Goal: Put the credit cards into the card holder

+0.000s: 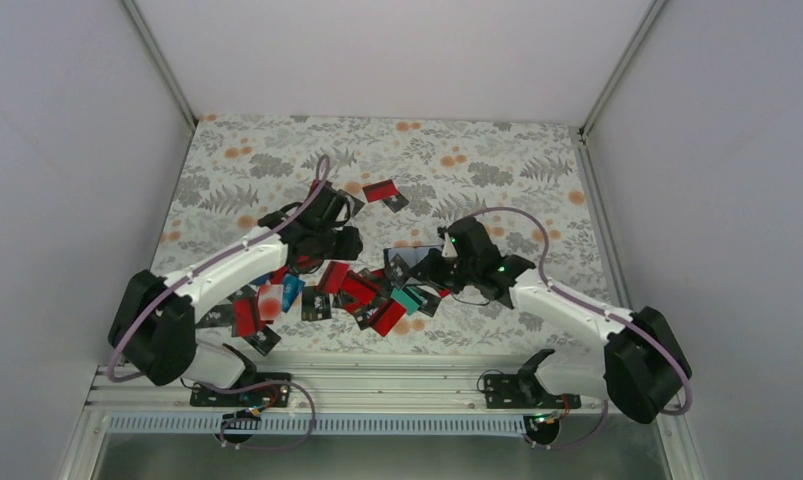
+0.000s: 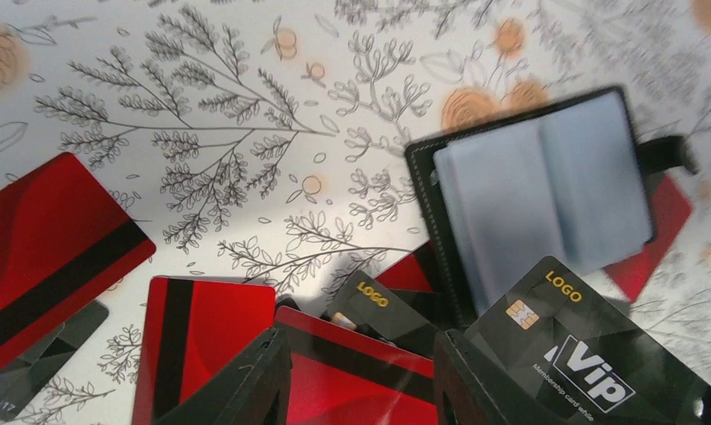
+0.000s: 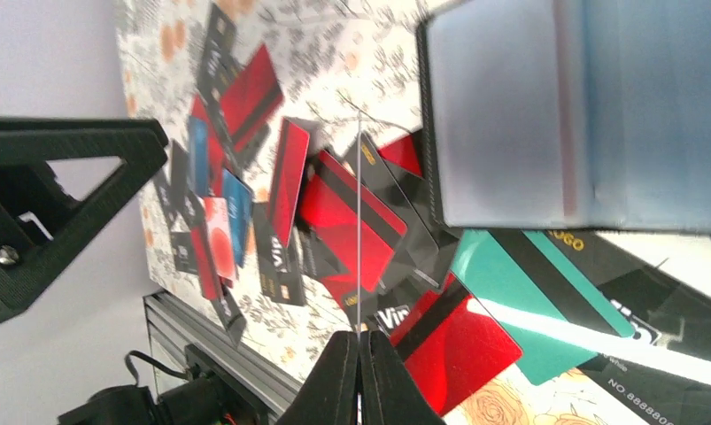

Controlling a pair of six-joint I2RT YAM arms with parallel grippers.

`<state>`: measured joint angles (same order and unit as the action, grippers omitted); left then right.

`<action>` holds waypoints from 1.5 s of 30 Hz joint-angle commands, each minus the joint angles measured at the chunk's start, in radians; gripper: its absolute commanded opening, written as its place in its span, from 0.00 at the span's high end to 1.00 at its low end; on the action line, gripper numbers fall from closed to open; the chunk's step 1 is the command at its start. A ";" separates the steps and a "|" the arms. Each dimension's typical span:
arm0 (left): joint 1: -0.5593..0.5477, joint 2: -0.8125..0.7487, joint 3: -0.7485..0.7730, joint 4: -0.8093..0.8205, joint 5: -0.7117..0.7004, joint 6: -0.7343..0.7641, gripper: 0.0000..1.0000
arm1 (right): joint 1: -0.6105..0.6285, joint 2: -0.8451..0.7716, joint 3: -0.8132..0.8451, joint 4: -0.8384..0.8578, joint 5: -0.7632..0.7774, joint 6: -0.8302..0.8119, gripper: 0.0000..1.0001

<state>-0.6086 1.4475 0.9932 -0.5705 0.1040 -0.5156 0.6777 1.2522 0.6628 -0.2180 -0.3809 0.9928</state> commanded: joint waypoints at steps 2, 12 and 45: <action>-0.003 -0.105 0.033 0.008 0.004 -0.115 0.52 | -0.053 -0.091 0.076 -0.052 0.036 -0.057 0.96; -0.026 -0.276 -0.033 0.335 0.160 -0.308 0.48 | -0.180 -0.234 0.076 0.110 -0.039 0.069 0.96; -0.123 -0.234 -0.062 0.887 0.230 -0.496 0.63 | -0.255 -0.397 0.077 0.416 -0.154 0.334 0.96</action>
<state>-0.7280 1.2312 0.9451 0.2977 0.3664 -1.0073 0.4305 0.8753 0.7353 0.1574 -0.5312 1.3197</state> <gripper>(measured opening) 0.370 0.043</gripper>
